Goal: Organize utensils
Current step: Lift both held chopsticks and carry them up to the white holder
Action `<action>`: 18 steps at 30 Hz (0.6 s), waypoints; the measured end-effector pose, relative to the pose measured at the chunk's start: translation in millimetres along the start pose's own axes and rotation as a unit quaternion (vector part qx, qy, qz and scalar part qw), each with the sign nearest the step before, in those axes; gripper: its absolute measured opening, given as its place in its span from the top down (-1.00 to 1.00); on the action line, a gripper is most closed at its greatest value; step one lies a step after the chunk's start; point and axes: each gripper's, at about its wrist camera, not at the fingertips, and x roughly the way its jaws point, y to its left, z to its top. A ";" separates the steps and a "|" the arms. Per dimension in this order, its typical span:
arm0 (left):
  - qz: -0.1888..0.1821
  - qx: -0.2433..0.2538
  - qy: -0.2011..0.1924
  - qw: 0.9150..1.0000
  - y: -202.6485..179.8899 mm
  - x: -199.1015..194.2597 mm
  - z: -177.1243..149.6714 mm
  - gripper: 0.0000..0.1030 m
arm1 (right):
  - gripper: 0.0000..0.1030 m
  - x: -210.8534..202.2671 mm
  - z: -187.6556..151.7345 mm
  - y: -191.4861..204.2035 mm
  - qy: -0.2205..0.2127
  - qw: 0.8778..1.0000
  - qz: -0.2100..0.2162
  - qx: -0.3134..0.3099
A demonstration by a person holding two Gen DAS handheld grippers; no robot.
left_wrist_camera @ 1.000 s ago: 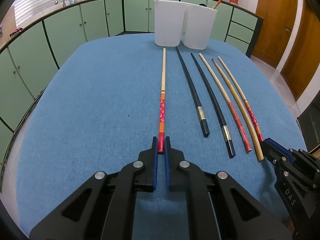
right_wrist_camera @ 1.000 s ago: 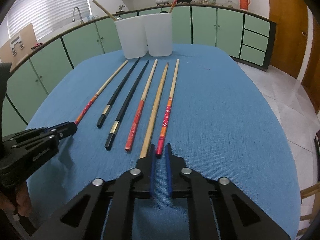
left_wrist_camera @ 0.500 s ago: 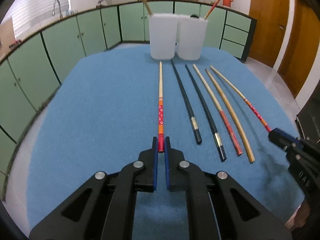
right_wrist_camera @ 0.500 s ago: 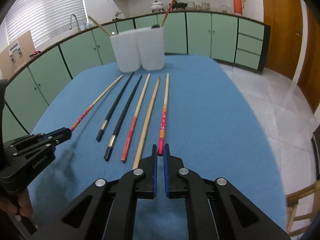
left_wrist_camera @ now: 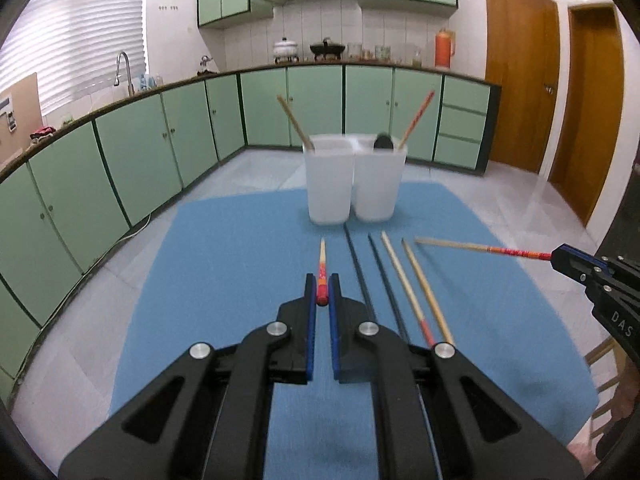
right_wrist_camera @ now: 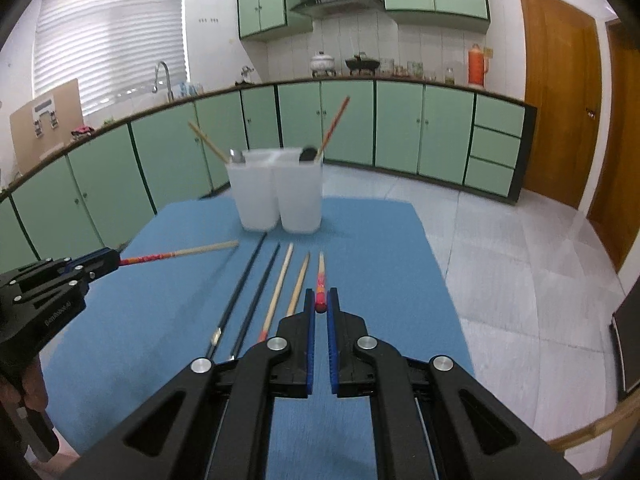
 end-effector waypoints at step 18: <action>-0.040 -0.033 -0.056 0.997 14.7 -5.1 85.1 0.91 | 0.90 -3.1 92.2 -10.4 -0.039 0.997 0.061 0.003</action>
